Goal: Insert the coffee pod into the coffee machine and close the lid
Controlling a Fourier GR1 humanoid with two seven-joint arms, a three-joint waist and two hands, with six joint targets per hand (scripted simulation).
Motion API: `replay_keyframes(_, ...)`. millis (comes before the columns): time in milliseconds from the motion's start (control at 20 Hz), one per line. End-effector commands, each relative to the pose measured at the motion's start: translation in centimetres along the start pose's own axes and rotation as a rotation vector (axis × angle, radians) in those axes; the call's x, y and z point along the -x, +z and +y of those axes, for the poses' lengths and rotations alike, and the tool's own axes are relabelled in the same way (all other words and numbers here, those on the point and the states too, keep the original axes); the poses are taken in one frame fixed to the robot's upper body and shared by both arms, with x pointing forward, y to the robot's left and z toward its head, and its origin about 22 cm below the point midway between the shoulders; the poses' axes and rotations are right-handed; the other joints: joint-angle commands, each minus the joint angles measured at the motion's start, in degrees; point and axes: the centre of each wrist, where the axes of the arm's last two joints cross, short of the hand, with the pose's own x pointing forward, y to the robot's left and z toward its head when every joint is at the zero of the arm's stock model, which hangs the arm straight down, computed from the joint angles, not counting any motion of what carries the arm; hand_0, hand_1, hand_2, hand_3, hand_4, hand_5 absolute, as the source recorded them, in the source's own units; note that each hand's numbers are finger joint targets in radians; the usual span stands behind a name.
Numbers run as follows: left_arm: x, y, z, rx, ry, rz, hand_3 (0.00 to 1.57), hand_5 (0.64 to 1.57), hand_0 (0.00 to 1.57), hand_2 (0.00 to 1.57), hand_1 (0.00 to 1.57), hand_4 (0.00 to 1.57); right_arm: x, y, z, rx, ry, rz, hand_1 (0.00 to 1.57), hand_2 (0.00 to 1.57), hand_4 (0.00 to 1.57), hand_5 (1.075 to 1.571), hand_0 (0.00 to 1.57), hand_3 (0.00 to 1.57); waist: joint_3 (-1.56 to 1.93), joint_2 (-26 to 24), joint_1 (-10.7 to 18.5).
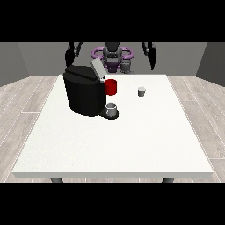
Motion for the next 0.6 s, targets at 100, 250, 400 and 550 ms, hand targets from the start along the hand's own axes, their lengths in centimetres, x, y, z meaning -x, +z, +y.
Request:
replay_keyframes(100, 0.1, 0.5, 0.5, 0.139, -0.147, -0.006, 0.00, 1.571, 0.00, 0.00, 0.00, 0.00, 0.9, 0.4, 0.3, -0.046, -0.018, 0.041, 0.00, 0.00, 0.00, 1.571, 0.00, 0.00, -0.30, -2.0, 0.5)
replay_keyframes(250, -1.3, 0.6, 0.6, 0.291, -0.313, -0.086, 0.00, 1.571, 0.00, 0.00, 0.00, 0.00, 1.7, 0.0, -0.1, -0.004, -0.015, 0.048, 0.00, 0.00, 0.00, 1.571, 0.00, 0.00, -0.26, -1.4, 2.1)
replay_keyframes(400, -1.4, -0.9, 3.5, 0.287, -0.482, -0.019, 0.00, 1.571, 0.00, 0.00, 0.00, 0.00, -0.6, -0.9, -0.1, 0.103, 0.143, -0.027, 0.00, 0.00, 0.00, 1.571, 0.00, 0.00, -0.33, 0.5, -2.5)
replay_keyframes(550, -2.6, -3.2, 4.6, 0.272, -0.533, 0.011, 0.00, 1.571, 0.00, 0.00, 0.00, 0.00, -0.6, -1.0, 3.4, 0.077, 0.129, -0.068, 0.00, 0.00, 0.00, 1.571, 0.00, 0.00, -0.32, 2.8, -3.9)
